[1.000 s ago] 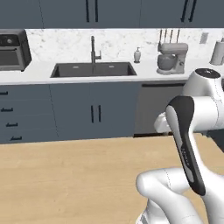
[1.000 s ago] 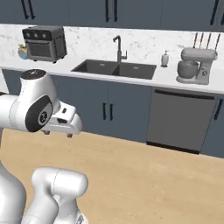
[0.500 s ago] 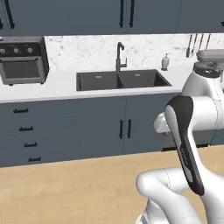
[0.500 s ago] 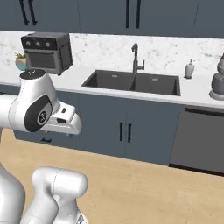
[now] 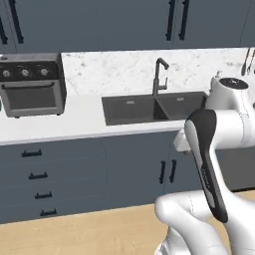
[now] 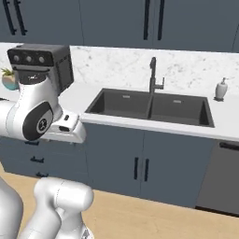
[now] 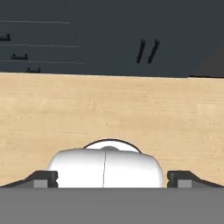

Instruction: Navigate to the sink.

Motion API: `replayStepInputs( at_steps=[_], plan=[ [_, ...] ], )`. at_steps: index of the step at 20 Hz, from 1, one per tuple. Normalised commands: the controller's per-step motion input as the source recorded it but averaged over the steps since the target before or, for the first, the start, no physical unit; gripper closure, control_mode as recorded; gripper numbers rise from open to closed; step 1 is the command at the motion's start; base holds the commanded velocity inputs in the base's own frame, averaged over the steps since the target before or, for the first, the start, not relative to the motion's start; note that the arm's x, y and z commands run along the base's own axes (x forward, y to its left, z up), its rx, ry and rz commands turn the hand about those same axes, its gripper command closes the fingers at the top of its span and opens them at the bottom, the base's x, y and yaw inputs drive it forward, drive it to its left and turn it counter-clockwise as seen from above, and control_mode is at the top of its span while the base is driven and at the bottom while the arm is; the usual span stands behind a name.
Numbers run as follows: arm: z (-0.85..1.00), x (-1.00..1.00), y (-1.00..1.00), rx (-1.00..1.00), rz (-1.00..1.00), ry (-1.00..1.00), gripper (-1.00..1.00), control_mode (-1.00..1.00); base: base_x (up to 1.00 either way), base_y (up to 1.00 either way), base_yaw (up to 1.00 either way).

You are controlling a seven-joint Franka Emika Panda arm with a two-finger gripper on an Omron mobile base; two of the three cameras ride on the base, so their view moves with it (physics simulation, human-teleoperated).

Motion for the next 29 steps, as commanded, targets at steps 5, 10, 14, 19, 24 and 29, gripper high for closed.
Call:
replayStepInputs(
  at_steps=[5, 10, 14, 19, 24, 29],
  plan=[
    [0.00, 0.00, 0.00, 0.00, 0.00, 0.00, -1.00, 1.00, 0.94, -0.54, -0.01],
    [0.00, 0.00, 0.00, 0.00, 0.00, 0.00, -1.00, 1.00, 0.93, -0.42, -0.02],
    [0.00, 0.00, 0.00, 0.00, 0.00, 0.00, -1.00, 1.00, 0.75, -0.45, -0.01],
    [0.00, 0.00, 0.00, 0.00, 0.00, 0.00, -1.00, 1.00, 0.54, -0.50, -0.10],
    [0.00, 0.00, 0.00, 0.00, 0.00, 0.00, -1.00, 1.00, 0.42, -0.44, -0.17],
    [0.00, 0.00, 0.00, 0.00, 0.00, 0.00, -1.00, 1.00, 0.60, -0.14, -0.14]
  ],
)
